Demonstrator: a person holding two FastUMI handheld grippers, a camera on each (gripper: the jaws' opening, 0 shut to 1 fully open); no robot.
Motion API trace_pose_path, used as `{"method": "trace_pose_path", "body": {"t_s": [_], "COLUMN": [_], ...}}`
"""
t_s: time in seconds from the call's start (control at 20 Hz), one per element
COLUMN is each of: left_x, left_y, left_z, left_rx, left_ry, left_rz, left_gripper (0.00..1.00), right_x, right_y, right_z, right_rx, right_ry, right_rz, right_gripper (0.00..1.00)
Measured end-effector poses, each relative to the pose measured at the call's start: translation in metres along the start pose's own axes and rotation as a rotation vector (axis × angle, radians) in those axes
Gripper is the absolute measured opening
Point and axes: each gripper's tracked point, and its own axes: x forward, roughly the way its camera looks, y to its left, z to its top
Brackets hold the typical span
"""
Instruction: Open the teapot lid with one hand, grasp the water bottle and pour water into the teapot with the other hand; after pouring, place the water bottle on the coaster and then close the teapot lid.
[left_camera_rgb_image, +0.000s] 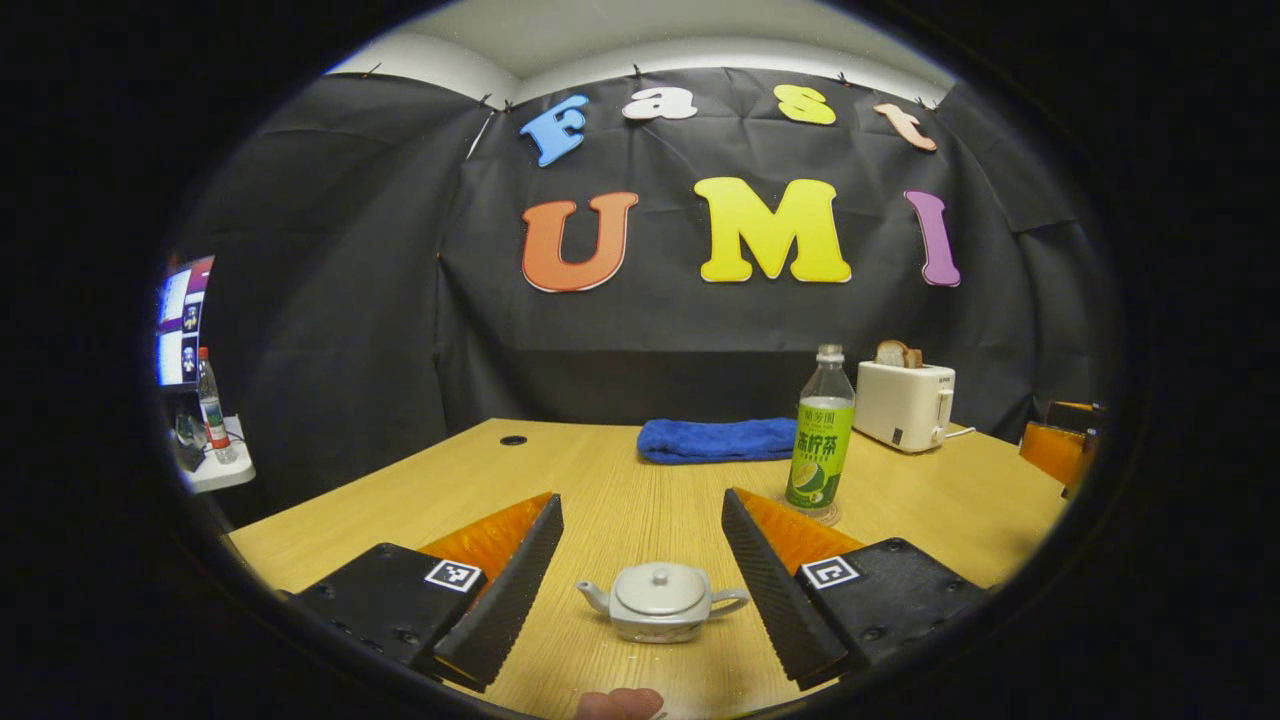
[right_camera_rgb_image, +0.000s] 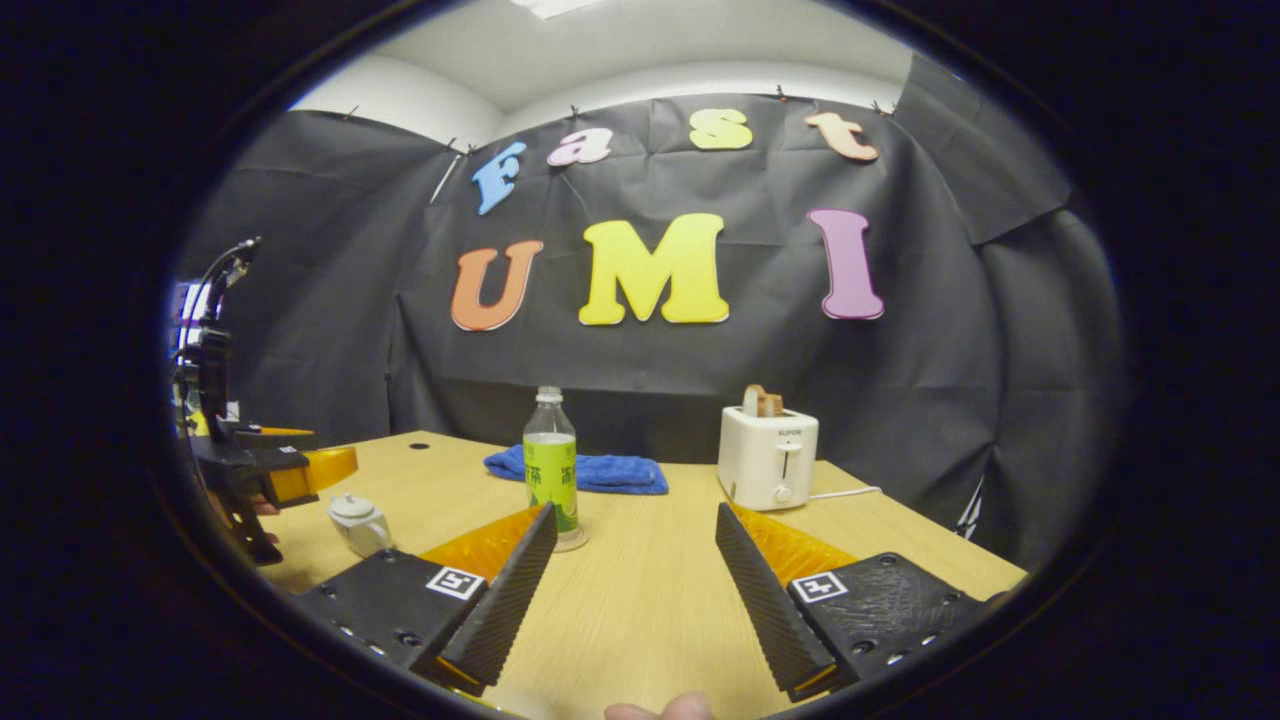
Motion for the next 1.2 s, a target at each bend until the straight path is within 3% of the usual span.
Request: {"method": "trace_pose_path", "body": {"t_s": [0.45, 1.2], "left_x": [-0.053, -0.076], "left_y": [-0.048, -0.074], "left_z": [0.069, 0.049], "left_rx": [-0.004, 0.005], "left_ry": [-0.115, -0.087], "left_rz": [-0.028, -0.079], "left_gripper": [0.99, 0.99], "right_x": [-0.03, -0.058], "right_y": [-0.018, -0.013], "right_z": [0.044, 0.039], "right_rx": [0.021, -0.004], "right_ry": [-0.082, -0.068], "right_rz": [-0.054, -0.096], "right_gripper": [0.95, 0.98]}}
